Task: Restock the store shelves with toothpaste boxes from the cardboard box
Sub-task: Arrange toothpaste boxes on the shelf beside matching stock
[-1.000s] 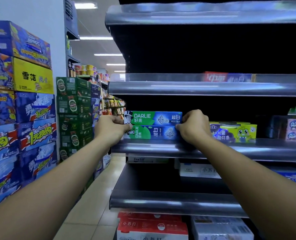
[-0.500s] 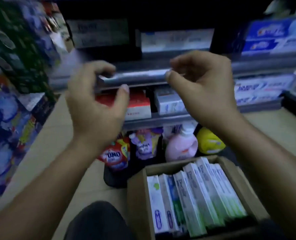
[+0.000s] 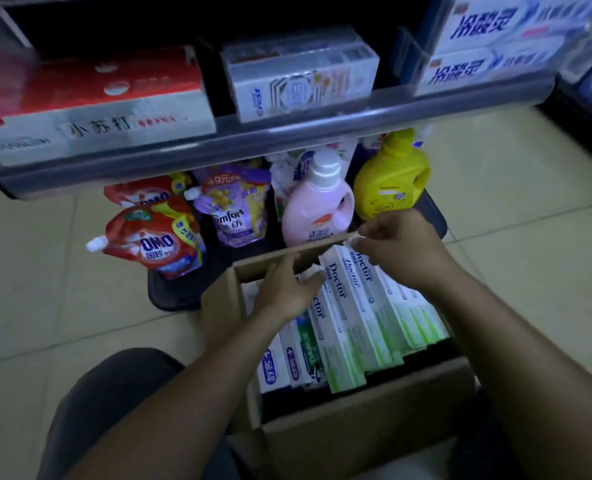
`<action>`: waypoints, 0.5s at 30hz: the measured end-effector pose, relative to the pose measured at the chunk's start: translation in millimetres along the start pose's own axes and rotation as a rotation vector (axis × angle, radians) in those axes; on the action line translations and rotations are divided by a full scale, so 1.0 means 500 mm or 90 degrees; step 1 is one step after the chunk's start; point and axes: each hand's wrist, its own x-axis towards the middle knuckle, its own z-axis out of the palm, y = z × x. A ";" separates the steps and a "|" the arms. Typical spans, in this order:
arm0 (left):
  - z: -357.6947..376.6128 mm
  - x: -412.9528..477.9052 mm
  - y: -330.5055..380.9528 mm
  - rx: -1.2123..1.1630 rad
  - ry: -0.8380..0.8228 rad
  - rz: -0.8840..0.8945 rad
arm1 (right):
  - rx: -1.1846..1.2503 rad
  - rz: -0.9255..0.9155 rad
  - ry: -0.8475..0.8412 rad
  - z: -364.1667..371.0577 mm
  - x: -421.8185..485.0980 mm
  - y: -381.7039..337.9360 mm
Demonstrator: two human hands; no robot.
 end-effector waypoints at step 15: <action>-0.063 -0.005 -0.024 -0.216 0.094 -0.101 | -0.054 -0.012 -0.010 -0.019 -0.005 0.004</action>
